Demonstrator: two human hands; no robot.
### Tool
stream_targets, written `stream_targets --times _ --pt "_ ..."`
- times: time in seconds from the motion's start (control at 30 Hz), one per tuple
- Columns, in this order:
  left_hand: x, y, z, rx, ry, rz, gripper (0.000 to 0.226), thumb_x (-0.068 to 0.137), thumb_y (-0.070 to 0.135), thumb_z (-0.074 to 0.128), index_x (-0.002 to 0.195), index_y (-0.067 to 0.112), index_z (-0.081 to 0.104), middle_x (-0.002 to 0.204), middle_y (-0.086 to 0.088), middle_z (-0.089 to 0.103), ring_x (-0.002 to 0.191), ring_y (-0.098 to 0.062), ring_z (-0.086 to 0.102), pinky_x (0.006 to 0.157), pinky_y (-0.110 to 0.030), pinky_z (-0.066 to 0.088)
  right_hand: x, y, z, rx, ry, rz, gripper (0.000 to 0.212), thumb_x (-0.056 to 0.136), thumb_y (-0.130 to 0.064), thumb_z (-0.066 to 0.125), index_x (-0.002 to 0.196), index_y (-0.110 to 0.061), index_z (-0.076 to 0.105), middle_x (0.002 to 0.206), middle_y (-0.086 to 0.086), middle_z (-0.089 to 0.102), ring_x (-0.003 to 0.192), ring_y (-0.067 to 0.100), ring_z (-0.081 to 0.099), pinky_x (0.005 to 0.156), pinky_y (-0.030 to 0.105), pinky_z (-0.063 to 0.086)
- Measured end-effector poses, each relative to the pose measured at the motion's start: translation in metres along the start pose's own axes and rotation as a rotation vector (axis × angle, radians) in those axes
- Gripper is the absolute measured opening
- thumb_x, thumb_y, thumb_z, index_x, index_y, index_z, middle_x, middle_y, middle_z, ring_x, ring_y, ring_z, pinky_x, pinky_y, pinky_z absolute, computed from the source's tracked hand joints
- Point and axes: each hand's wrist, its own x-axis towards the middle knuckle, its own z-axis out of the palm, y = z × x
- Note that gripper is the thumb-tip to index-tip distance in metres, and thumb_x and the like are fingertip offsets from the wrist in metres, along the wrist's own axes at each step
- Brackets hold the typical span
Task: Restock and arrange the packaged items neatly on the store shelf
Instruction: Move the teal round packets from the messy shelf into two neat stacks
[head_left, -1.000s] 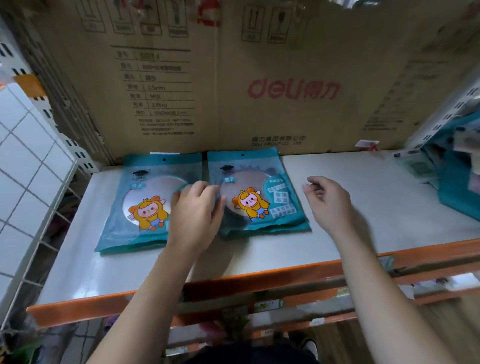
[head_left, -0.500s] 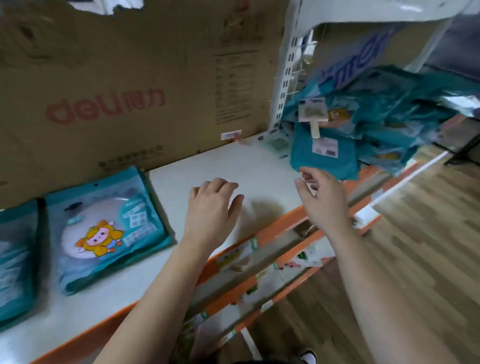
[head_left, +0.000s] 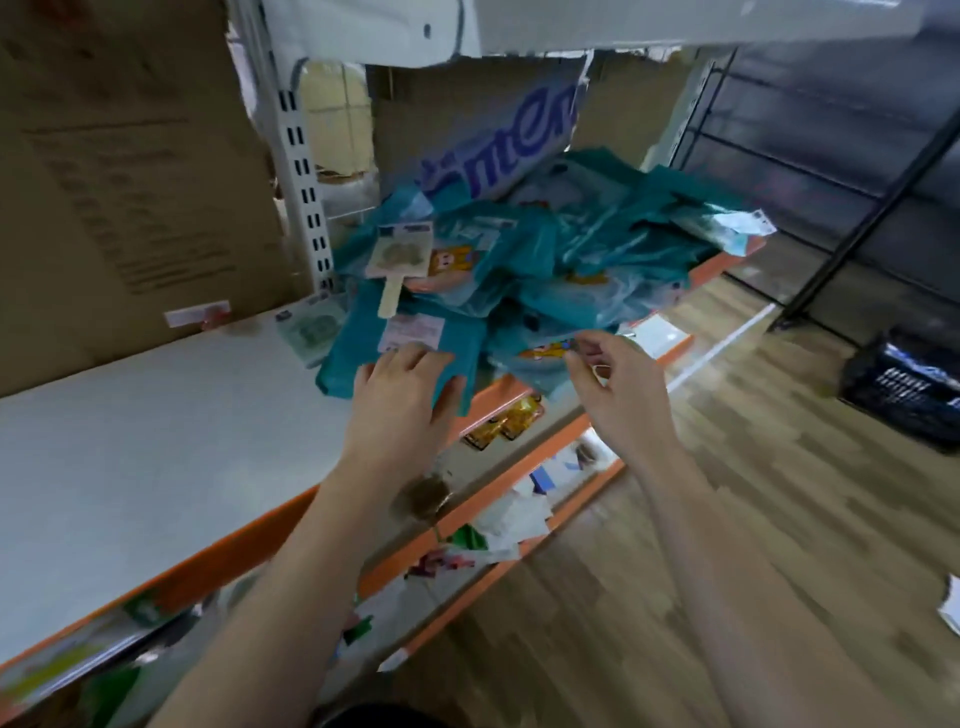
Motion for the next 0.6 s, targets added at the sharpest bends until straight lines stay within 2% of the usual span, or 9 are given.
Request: stream_targets --times 0.1,0.2,0.43,0.53,0.6 --pt "0.026 0.018 0.017 -0.002 -0.001 -0.012 0.033 0.095 0.035 0.052 0.119 0.015 0.064 0.116 -0.007 0.064 0.106 -0.031 0.059 0.090 -0.044 0.040 0.022 0.027 -0.008 0.016 -0.007 0.027 0.033 0.095 -0.024 0.059 0.124 -0.007 0.062 0.111 0.007 0.066 0.102 0.018 0.061 0.090 0.029 0.048" --pt "0.054 0.028 0.033 -0.002 -0.003 -0.016 0.033 0.096 0.035 0.050 0.120 0.015 0.063 0.117 -0.008 0.064 0.108 -0.030 0.058 0.092 -0.044 0.042 0.045 0.050 -0.011 0.035 -0.009 0.044 0.033 0.095 -0.024 0.059 0.124 -0.006 0.062 0.108 0.009 0.066 0.101 0.023 0.061 0.090 0.039 0.050" --pt "0.137 0.047 0.073 -0.027 0.018 -0.040 0.037 0.098 0.035 0.048 0.125 0.013 0.060 0.123 -0.012 0.061 0.116 -0.034 0.053 0.096 -0.047 0.038 0.124 0.101 -0.014 0.020 -0.021 0.046 0.027 0.095 -0.026 0.058 0.116 -0.010 0.066 0.105 0.006 0.070 0.094 0.021 0.064 0.084 0.036 0.051" --pt "0.168 0.050 0.085 -0.025 0.019 -0.055 0.037 0.098 0.035 0.048 0.125 0.012 0.060 0.122 -0.012 0.061 0.113 -0.034 0.053 0.096 -0.048 0.040 0.162 0.117 -0.012 0.036 -0.026 0.064 0.026 0.095 -0.023 0.057 0.101 -0.001 0.069 0.091 0.019 0.068 0.085 0.029 0.062 0.080 0.041 0.048" --pt "0.183 0.053 0.092 -0.014 0.027 -0.071 0.037 0.098 0.034 0.049 0.125 0.012 0.060 0.124 -0.012 0.061 0.114 -0.034 0.054 0.099 -0.047 0.039 0.188 0.124 -0.007 0.009 -0.041 0.080 0.029 0.094 -0.019 0.055 0.092 0.008 0.063 0.086 0.028 0.063 0.080 0.037 0.057 0.073 0.040 0.041"
